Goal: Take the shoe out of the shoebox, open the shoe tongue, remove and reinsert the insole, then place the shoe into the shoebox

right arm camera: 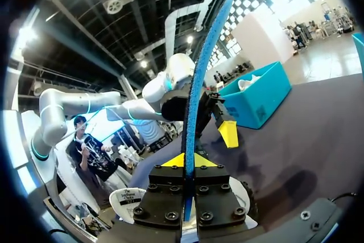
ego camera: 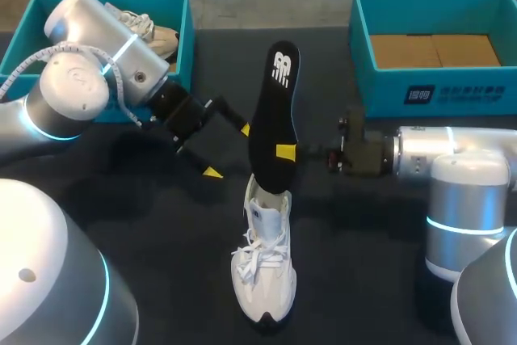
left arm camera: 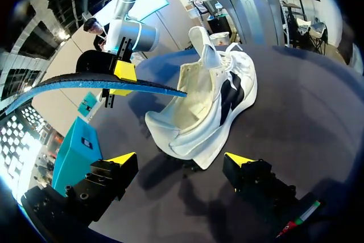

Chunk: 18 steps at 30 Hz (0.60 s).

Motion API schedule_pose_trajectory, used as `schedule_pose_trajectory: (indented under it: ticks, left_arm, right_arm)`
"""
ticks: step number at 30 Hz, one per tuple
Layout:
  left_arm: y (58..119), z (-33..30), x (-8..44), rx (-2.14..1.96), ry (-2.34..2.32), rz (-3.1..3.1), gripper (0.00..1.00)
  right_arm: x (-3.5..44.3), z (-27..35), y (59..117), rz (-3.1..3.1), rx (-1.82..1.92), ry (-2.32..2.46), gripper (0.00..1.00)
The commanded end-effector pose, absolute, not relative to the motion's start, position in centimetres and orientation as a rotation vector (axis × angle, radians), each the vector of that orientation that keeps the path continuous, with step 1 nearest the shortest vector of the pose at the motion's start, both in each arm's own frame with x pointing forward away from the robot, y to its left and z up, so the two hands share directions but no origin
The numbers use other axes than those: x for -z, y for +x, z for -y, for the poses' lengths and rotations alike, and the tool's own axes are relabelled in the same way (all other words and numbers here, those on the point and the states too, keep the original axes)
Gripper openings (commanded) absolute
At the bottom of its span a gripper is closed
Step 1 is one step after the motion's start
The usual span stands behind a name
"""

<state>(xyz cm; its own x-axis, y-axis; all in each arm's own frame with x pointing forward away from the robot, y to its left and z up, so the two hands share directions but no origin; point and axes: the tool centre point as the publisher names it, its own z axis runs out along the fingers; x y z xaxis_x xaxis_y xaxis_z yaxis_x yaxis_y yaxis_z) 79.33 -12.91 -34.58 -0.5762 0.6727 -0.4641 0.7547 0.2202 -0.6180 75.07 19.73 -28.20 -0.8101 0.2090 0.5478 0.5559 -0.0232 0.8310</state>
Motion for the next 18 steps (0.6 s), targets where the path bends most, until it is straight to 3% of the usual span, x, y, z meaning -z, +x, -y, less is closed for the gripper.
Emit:
schedule_pose_trajectory:
  ticks: [1,18]
  left_arm:
    - [79.43,13.01,34.62,1.292,1.4,-2.379,1.0]
    - [79.43,13.01,34.62,1.292,1.4,-2.379,1.0]
  right_arm:
    - [28.2,-19.94,75.09,1.995,1.908,-0.807,0.0]
    - [28.58,-20.84,75.31,1.988,1.907,-0.791,0.0]
